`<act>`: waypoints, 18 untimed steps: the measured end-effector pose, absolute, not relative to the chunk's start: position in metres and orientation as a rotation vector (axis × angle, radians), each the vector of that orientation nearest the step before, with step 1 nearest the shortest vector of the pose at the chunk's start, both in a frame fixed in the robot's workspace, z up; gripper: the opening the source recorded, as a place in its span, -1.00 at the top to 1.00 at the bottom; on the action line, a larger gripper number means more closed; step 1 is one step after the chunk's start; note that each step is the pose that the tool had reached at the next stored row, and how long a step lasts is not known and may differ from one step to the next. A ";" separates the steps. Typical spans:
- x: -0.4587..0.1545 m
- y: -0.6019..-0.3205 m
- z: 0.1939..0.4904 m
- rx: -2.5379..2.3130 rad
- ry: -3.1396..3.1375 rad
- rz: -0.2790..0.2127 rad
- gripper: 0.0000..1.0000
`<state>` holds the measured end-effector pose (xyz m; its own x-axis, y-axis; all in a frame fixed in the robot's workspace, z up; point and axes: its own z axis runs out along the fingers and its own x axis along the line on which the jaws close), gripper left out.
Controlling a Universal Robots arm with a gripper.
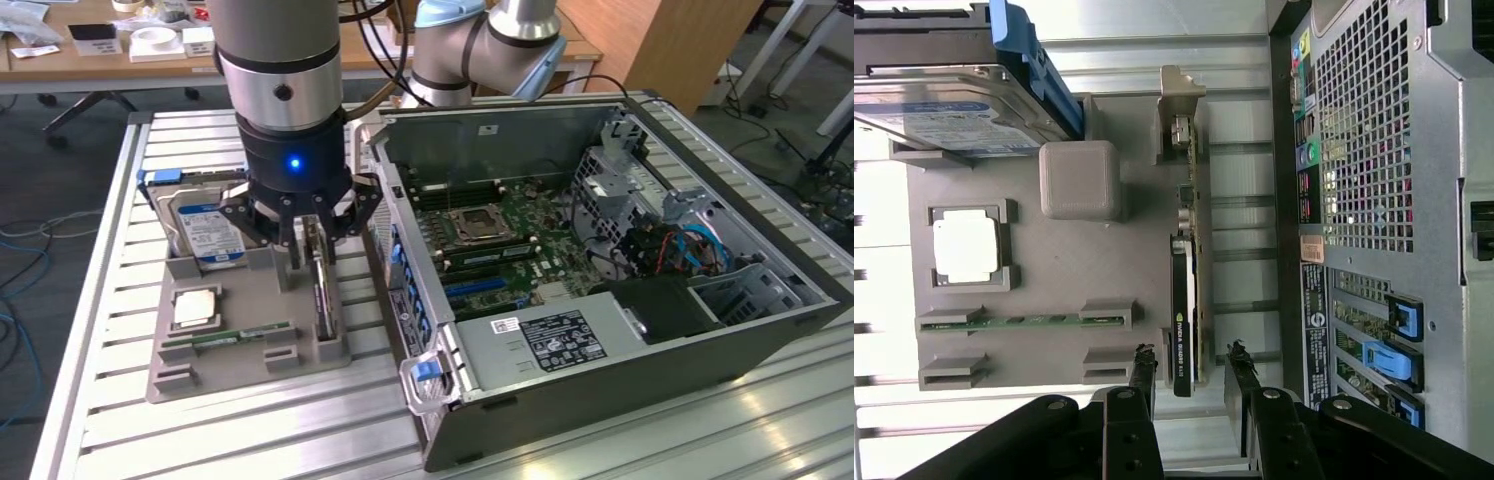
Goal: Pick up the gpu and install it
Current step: 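Pick up the gpu and move the gpu toward the slot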
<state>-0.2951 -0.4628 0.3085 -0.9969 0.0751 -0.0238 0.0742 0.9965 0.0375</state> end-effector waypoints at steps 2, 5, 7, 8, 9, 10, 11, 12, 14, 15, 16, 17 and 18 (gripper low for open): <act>-0.295 -0.463 0.308 0.116 3.114 0.057 0.17; -0.295 -0.463 0.308 0.116 3.114 0.057 0.17; -0.295 -0.463 0.308 0.116 3.114 0.057 0.17; -0.295 -0.463 0.308 0.116 3.114 0.057 0.17; -0.295 -0.463 0.308 0.116 3.114 0.057 0.17; -0.295 -0.463 0.308 0.116 3.114 0.057 0.17; -0.295 -0.463 0.308 0.116 3.113 0.057 0.17; -0.295 -0.463 0.307 0.116 3.113 0.057 0.17; -0.295 -0.463 0.307 0.116 3.114 0.057 0.17; -0.295 -0.463 0.306 0.116 3.114 0.057 0.17; -0.295 -0.463 0.306 0.116 3.114 0.057 0.17; -0.295 -0.463 0.306 0.116 3.114 0.057 0.17; -0.295 -0.463 0.306 0.116 3.114 0.057 0.17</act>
